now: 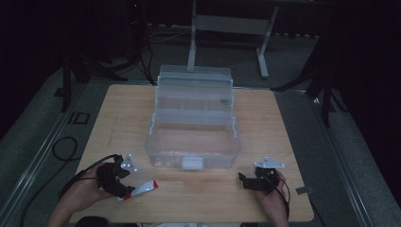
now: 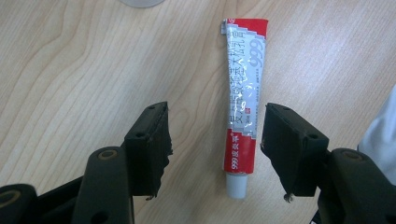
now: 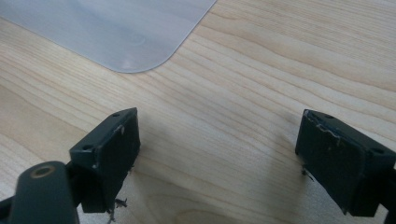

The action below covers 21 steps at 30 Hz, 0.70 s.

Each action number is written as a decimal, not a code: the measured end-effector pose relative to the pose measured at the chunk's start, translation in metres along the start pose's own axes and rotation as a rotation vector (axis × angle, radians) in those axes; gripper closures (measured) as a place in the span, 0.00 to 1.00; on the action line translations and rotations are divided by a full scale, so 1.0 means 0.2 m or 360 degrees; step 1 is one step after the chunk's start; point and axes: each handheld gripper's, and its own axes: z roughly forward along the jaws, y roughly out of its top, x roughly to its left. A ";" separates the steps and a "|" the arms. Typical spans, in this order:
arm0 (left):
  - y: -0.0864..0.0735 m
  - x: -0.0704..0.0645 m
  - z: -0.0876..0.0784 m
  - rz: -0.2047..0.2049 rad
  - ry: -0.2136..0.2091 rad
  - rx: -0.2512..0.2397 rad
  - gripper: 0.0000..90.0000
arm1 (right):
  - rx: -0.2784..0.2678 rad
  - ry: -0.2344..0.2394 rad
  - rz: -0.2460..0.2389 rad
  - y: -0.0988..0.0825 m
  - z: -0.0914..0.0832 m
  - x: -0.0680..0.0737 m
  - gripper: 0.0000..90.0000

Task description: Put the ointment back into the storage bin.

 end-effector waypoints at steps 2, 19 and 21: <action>0.00 0.00 0.00 0.0000 0.0006 0.0021 0.47 | 0.0000 0.0000 0.0000 0.00 0.00 0.00 0.15; 0.04 -0.02 0.05 0.0065 -0.0061 0.0158 0.52 | 0.0000 0.0000 0.0000 0.00 0.00 0.00 0.15; 0.06 -0.03 0.06 0.0055 -0.0076 0.0177 0.53 | 0.0000 0.0000 0.0000 0.00 0.00 0.00 0.15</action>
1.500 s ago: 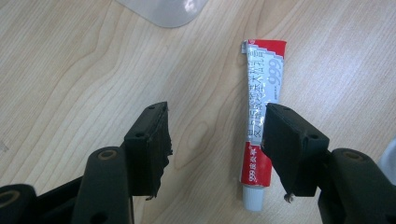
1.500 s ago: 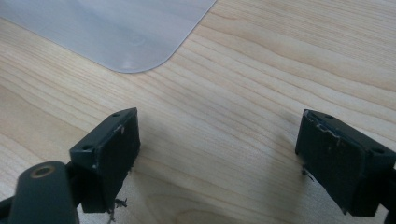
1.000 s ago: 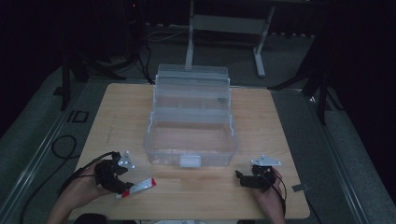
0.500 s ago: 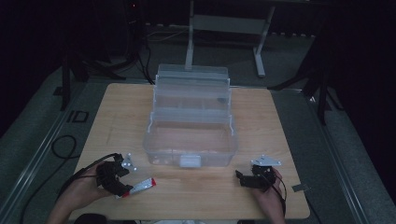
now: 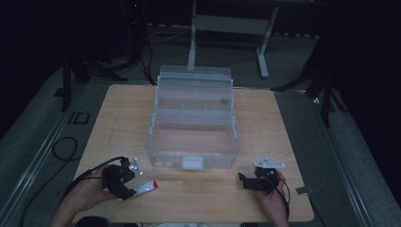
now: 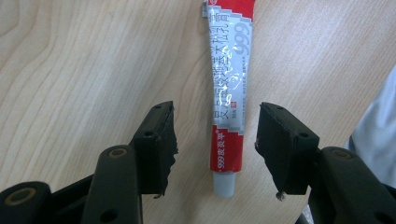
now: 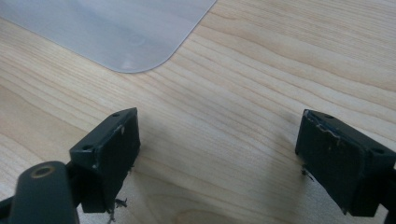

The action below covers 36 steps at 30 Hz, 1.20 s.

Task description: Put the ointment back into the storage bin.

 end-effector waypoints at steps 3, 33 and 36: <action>0.02 0.00 0.01 -0.0005 -0.0010 0.0031 0.53 | 0.0000 0.0000 0.0000 0.00 0.00 0.00 0.15; 0.10 -0.03 0.11 0.0012 -0.0062 0.0251 0.58 | 0.0000 0.0000 0.0000 0.00 0.00 0.00 0.15; 0.10 -0.02 0.12 0.0018 -0.0057 0.0266 0.60 | 0.0000 0.0000 0.0000 0.00 0.00 0.00 0.15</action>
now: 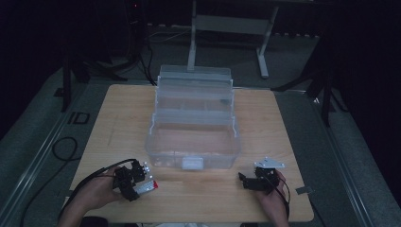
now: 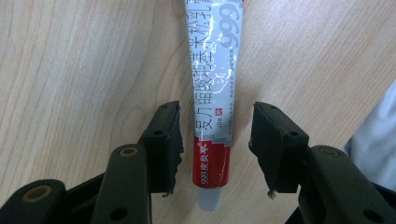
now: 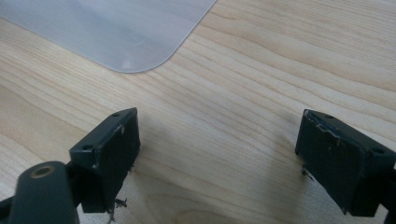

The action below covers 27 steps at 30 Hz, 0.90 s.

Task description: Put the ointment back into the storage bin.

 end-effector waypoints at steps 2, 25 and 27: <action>0.00 0.00 0.01 -0.0006 0.0000 0.0016 0.62 | 0.0000 0.0000 0.0000 0.00 0.00 0.00 0.15; 0.04 0.02 0.06 0.0025 -0.0035 0.0091 0.76 | 0.0000 0.0000 -0.0001 0.00 0.00 0.00 0.15; 0.04 0.02 0.06 0.0022 -0.0038 0.0094 0.76 | 0.0000 0.0000 0.0000 0.00 0.00 0.00 0.15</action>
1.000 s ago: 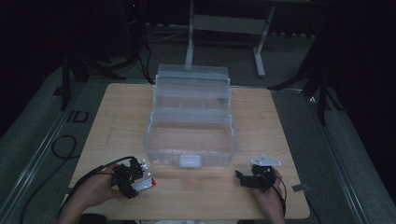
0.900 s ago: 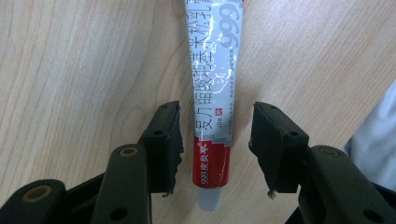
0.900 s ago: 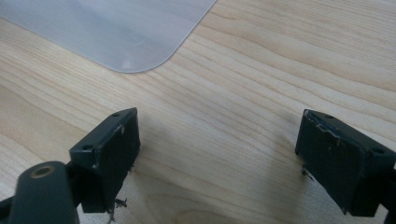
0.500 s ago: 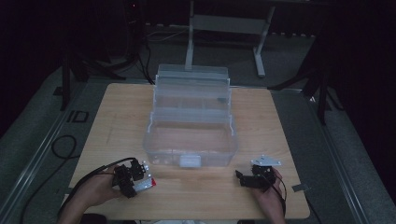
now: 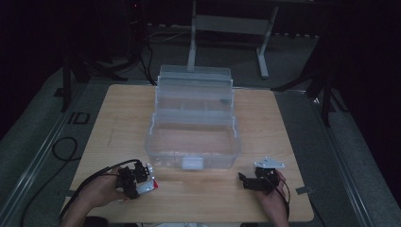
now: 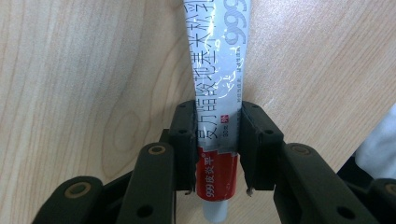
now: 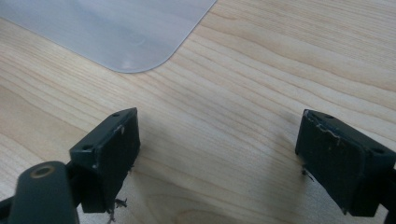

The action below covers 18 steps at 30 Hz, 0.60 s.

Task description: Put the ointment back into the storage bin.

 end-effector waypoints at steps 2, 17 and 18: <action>0.00 0.00 0.00 0.0000 0.0000 0.0007 0.76 | 0.0000 0.0000 0.0000 0.00 0.00 0.00 0.15; 0.01 -0.01 0.00 0.0040 0.0015 0.0016 0.78 | 0.0001 0.0000 0.0000 0.00 0.00 0.00 0.15; 0.00 -0.01 0.00 0.0038 0.0011 0.0015 0.78 | 0.0001 0.0001 0.0000 0.00 0.00 0.00 0.15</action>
